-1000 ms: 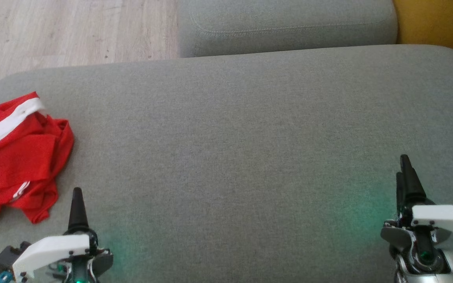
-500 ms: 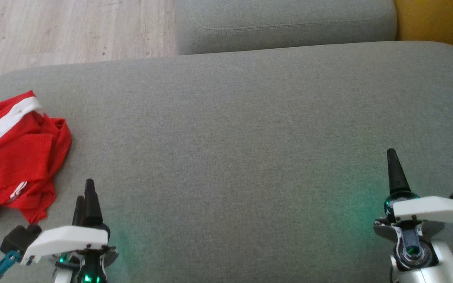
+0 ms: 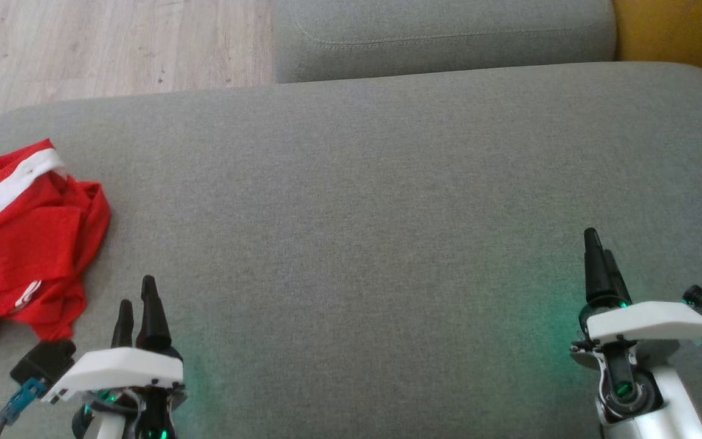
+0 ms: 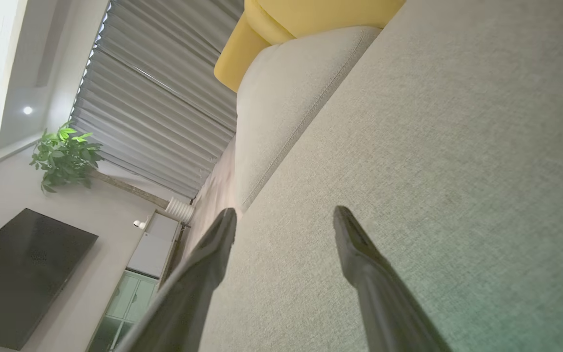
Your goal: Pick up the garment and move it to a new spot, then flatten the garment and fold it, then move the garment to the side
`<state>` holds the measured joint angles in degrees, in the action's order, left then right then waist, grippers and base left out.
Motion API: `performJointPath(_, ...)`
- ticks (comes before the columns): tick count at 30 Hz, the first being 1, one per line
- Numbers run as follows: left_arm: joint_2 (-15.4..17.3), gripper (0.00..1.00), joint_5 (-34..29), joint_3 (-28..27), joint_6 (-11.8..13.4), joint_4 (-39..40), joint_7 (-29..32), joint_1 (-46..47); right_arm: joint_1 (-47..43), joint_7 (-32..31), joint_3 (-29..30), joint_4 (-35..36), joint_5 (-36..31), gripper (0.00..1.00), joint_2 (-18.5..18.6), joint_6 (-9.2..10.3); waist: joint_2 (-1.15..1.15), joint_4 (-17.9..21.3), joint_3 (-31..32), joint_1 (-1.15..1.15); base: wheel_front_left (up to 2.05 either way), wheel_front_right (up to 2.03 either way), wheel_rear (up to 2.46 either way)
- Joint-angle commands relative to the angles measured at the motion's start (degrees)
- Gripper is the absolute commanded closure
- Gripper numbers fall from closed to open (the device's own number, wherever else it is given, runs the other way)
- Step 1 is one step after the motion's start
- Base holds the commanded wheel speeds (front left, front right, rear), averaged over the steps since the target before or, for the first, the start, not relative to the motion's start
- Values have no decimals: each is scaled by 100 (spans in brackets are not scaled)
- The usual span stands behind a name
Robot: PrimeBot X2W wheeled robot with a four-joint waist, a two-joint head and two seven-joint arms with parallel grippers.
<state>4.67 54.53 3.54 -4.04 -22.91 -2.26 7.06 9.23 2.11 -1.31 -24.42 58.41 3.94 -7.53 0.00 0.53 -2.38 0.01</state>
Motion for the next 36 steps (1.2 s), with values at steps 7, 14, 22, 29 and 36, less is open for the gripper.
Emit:
performJointPath(7,121,0,-674,-8,91,161,-201,257,390,213,-149,130,-677,0,0,2,0,29,0,0,0,0,0)
performJointPath(14,160,0,-1188,38,145,166,-318,251,424,331,-247,82,-1156,0,0,2,0,66,-18,0,0,0,0)
performJointPath(22,169,0,-1755,91,186,117,-453,263,520,466,-374,-2,-1671,0,-5,3,0,90,-50,0,0,0,0)
performJointPath(29,181,0,-2275,152,226,61,-570,292,589,584,-511,-119,-2188,0,6,3,0,95,-69,0,0,0,0)
performJointPath(36,188,0,-2795,195,331,-69,-688,256,620,702,-622,-295,-2755,0,-7,3,0,118,-46,0,0,0,0)
